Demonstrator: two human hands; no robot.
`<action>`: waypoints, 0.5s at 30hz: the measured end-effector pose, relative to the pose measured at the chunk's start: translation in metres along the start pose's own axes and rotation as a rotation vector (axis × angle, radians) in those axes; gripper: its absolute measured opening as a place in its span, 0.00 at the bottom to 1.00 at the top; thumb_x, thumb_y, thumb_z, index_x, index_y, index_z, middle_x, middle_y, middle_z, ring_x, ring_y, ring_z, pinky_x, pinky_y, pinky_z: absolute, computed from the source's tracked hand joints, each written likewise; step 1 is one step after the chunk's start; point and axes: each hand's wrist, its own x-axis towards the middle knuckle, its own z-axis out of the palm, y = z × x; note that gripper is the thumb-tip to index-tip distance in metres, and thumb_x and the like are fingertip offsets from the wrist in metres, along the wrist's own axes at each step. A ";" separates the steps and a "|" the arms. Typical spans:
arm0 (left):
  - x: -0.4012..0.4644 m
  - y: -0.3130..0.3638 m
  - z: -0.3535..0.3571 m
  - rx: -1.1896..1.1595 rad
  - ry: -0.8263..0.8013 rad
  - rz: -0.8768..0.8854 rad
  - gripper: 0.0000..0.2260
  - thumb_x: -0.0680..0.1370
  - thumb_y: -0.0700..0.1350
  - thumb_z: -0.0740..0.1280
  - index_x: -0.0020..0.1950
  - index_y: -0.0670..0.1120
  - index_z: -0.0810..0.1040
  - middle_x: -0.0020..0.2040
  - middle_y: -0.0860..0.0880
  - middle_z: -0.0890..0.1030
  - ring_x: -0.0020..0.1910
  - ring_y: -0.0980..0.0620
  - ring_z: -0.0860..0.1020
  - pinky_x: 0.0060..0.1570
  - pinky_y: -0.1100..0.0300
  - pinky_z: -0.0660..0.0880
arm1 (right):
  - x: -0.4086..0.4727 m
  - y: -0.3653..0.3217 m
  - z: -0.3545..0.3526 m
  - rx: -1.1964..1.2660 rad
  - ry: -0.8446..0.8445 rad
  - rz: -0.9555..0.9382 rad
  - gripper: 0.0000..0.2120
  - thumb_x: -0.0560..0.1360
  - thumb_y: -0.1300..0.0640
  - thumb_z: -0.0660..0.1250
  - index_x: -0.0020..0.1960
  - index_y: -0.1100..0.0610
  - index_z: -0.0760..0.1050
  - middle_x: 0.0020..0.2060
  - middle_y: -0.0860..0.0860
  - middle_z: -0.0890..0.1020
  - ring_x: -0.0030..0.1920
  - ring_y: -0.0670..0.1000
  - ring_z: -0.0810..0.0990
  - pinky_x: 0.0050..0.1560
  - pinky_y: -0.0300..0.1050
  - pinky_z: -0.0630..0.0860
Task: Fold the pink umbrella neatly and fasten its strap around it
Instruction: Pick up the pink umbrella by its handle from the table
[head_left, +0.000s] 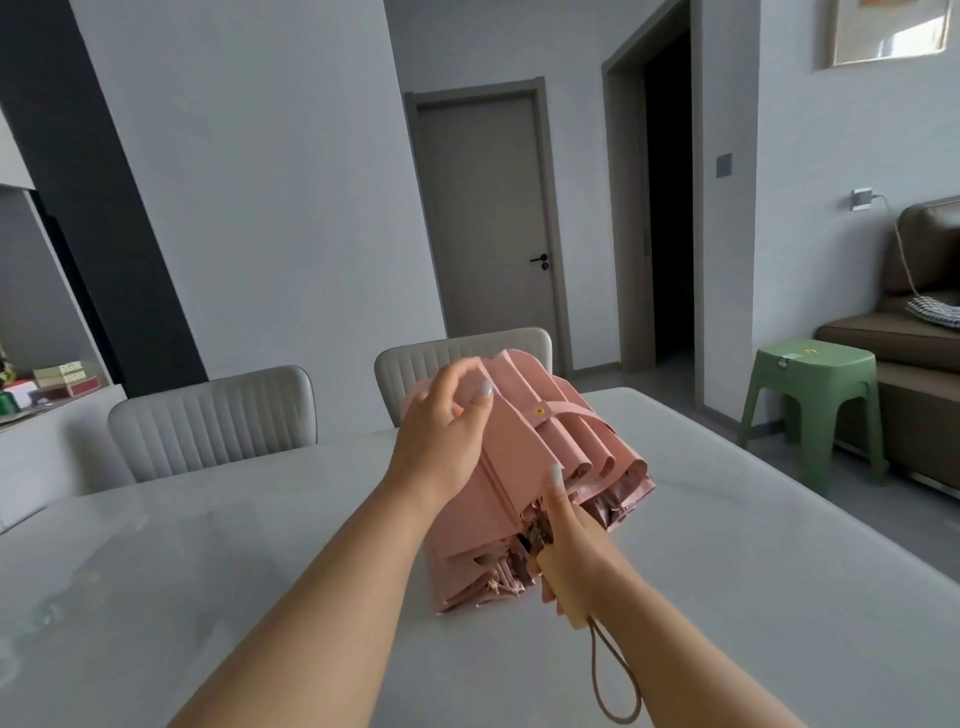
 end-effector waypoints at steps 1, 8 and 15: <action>0.006 0.002 0.001 0.083 -0.039 0.036 0.16 0.82 0.58 0.55 0.70 0.61 0.69 0.61 0.49 0.77 0.55 0.53 0.76 0.51 0.60 0.73 | 0.000 0.002 0.000 -0.004 0.001 -0.009 0.34 0.62 0.23 0.37 0.50 0.45 0.65 0.34 0.56 0.79 0.32 0.53 0.79 0.39 0.52 0.82; 0.020 -0.001 0.013 0.221 -0.117 -0.001 0.23 0.83 0.59 0.53 0.37 0.44 0.71 0.36 0.51 0.72 0.43 0.49 0.73 0.43 0.57 0.68 | 0.002 0.016 -0.010 0.093 -0.010 0.008 0.34 0.60 0.24 0.39 0.49 0.46 0.66 0.35 0.58 0.80 0.28 0.51 0.79 0.34 0.47 0.80; 0.006 -0.017 0.011 -0.060 -0.044 -0.052 0.19 0.82 0.57 0.57 0.43 0.47 0.79 0.43 0.52 0.80 0.44 0.51 0.80 0.47 0.56 0.78 | 0.001 0.015 -0.012 0.165 -0.038 -0.047 0.31 0.64 0.26 0.48 0.49 0.50 0.70 0.37 0.60 0.78 0.27 0.54 0.78 0.34 0.50 0.78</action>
